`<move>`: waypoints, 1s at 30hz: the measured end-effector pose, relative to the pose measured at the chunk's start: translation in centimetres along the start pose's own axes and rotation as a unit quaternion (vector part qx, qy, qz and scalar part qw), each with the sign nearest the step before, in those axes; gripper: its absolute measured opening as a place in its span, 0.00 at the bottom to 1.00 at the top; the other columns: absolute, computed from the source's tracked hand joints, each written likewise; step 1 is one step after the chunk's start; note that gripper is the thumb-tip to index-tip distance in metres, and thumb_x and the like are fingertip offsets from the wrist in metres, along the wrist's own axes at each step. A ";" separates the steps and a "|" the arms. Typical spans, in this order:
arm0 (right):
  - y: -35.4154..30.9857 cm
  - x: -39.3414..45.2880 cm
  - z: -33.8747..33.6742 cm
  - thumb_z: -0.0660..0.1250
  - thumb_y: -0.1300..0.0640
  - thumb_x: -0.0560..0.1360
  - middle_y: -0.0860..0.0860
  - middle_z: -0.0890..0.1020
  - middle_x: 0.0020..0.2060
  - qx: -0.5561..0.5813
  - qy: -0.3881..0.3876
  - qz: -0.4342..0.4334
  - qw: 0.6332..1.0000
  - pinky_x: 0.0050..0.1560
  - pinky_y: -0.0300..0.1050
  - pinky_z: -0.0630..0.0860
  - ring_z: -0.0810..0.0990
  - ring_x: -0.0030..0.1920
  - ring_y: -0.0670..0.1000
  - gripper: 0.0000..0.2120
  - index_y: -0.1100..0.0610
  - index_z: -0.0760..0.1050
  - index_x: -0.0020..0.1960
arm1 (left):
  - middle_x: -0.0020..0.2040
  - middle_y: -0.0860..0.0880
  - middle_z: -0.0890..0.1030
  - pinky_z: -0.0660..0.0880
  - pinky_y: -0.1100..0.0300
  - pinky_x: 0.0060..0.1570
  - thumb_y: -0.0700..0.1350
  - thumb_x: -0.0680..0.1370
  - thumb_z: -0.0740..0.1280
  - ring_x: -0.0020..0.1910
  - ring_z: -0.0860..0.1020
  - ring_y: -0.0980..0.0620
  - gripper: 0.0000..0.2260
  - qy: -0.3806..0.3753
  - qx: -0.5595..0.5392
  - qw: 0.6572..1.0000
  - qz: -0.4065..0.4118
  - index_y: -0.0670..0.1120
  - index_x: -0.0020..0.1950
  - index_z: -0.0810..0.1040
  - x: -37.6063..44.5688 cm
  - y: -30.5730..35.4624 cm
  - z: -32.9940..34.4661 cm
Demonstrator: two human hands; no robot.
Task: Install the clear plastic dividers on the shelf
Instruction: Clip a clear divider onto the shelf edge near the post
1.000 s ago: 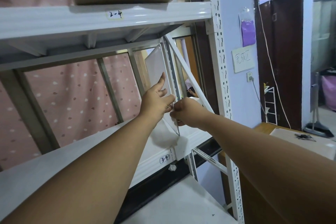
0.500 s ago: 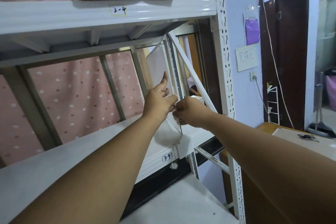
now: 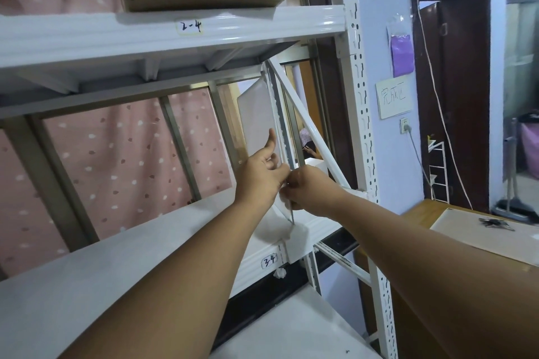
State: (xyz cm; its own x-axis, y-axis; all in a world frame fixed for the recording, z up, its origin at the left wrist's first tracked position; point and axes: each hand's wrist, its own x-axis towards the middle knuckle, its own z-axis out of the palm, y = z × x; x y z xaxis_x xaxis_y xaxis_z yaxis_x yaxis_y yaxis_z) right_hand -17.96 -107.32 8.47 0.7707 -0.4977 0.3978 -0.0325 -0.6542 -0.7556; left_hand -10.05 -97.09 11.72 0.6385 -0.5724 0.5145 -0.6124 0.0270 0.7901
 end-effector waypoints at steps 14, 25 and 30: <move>1.0 -0.4 0.9 0.65 0.68 0.74 0.63 0.84 0.34 -0.019 -0.026 -0.025 0.999 0.40 0.51 0.83 0.84 0.36 0.61 0.07 0.67 0.81 0.41 | 0.72 0.50 0.80 0.72 0.79 0.51 0.40 0.78 0.74 0.67 0.81 0.51 0.35 0.062 0.036 0.997 0.004 0.59 0.81 0.66 -2.1 -1.9 1.0; 1.8 -0.3 1.3 0.65 0.66 0.73 0.58 0.84 0.30 -0.023 -0.005 -0.031 0.999 0.42 0.59 0.83 0.83 0.32 0.56 0.09 0.64 0.81 0.37 | 0.69 0.47 0.83 0.77 0.59 0.68 0.41 0.79 0.74 0.68 0.81 0.53 0.32 0.060 0.045 0.997 -0.016 0.57 0.80 0.69 -2.0 -2.3 1.2; 1.8 -0.2 1.2 0.65 0.65 0.73 0.58 0.84 0.30 -0.005 -0.015 -0.015 1.000 0.44 0.60 0.84 0.84 0.33 0.59 0.09 0.64 0.81 0.36 | 0.71 0.47 0.81 0.73 0.66 0.64 0.41 0.79 0.74 0.70 0.79 0.54 0.33 0.053 0.042 0.997 -0.021 0.57 0.81 0.68 -2.0 -2.4 1.0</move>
State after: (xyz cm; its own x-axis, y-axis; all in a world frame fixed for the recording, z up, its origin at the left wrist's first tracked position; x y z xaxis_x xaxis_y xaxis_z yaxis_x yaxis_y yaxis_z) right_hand -17.42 -107.75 6.38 0.7904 -0.4598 0.4047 -0.0151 -0.6752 -0.7375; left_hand -10.37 -96.84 8.48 0.7071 -0.4816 0.5177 -0.6186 -0.0667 0.7829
